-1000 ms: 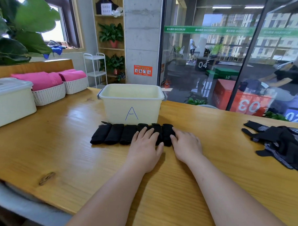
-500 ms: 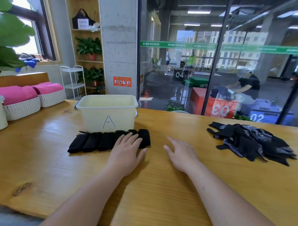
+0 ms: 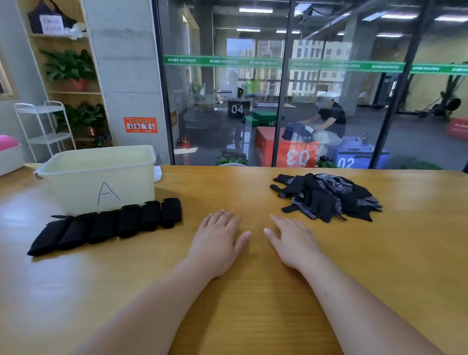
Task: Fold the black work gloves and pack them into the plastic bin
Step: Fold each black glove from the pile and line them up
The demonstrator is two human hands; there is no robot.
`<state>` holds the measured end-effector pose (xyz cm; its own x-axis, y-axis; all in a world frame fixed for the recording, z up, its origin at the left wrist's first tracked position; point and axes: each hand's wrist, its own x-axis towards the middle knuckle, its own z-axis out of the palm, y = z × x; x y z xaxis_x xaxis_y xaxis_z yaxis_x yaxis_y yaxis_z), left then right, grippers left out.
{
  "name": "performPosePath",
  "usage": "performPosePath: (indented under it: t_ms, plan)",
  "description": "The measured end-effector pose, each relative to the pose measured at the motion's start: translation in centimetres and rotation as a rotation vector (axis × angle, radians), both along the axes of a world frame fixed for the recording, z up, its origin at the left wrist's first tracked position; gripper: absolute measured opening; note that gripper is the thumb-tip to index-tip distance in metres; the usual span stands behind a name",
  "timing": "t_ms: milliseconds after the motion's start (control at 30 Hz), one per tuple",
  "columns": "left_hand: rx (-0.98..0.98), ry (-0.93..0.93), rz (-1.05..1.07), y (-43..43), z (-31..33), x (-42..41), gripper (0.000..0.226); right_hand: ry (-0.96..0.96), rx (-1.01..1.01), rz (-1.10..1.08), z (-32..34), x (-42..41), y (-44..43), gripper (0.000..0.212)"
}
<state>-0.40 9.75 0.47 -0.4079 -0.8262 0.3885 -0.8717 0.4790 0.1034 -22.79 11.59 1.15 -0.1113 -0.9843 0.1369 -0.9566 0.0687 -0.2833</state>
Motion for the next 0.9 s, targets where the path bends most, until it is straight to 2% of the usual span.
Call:
performPosePath:
  t_ms: [433,700,800,900]
  plan:
    - [-0.004,-0.092,-0.163,-3.1,-0.1,-9.2,0.072,0.095,-0.007,-0.173,-0.1,-8.6,-0.5,0.069]
    - [0.068,0.013,-0.192,-4.2,-0.8,-9.3,0.066,0.102,0.023,-0.239,-1.3,-9.2,-2.6,0.08]
    - [0.103,0.02,-0.199,-4.4,-0.9,-9.3,0.066,0.138,-0.032,-0.25,-1.6,-9.4,-2.6,0.074]
    - [0.129,0.033,-0.206,-4.4,-0.9,-9.2,0.067,0.223,-0.152,-0.251,-1.6,-9.2,-2.5,0.056]
